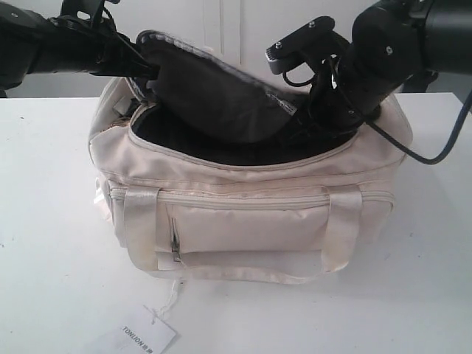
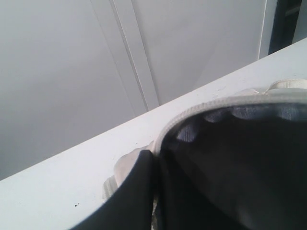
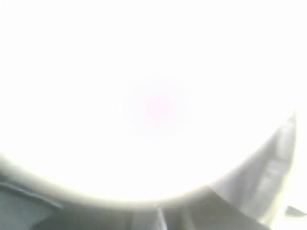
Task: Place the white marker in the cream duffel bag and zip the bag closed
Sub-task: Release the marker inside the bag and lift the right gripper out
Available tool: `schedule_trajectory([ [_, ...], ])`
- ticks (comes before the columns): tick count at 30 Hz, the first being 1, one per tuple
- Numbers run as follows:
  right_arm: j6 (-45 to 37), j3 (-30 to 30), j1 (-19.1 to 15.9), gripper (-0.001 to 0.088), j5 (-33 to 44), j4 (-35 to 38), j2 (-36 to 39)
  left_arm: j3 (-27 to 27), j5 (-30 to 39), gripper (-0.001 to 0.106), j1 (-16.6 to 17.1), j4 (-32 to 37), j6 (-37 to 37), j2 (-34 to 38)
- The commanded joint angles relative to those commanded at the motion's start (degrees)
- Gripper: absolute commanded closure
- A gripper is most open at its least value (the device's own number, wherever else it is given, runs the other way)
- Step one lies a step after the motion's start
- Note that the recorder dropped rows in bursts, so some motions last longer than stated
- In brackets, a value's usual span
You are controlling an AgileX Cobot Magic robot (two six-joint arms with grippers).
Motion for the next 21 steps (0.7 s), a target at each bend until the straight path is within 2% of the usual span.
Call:
schedule_trajectory([
  [9, 0.0, 0.0, 0.0, 0.0862, 1.72, 0.0, 0.0, 0.0, 0.0, 0.105, 0.0, 0.0, 0.0, 0.0],
  [12, 0.0, 0.0, 0.0, 0.0791, 1.61, 0.12, 0.0, 0.0, 0.0, 0.105, 0.0, 0.0, 0.0, 0.0],
  [17, 0.52, 0.0, 0.0, 0.0604, 1.61, 0.12, 0.0, 0.0, 0.0, 0.105, 0.0, 0.0, 0.0, 0.0],
  [21, 2.53, 0.0, 0.0, 0.053, 1.61, 0.32, 0.0, 0.0, 0.0, 0.105, 0.0, 0.0, 0.0, 0.0],
])
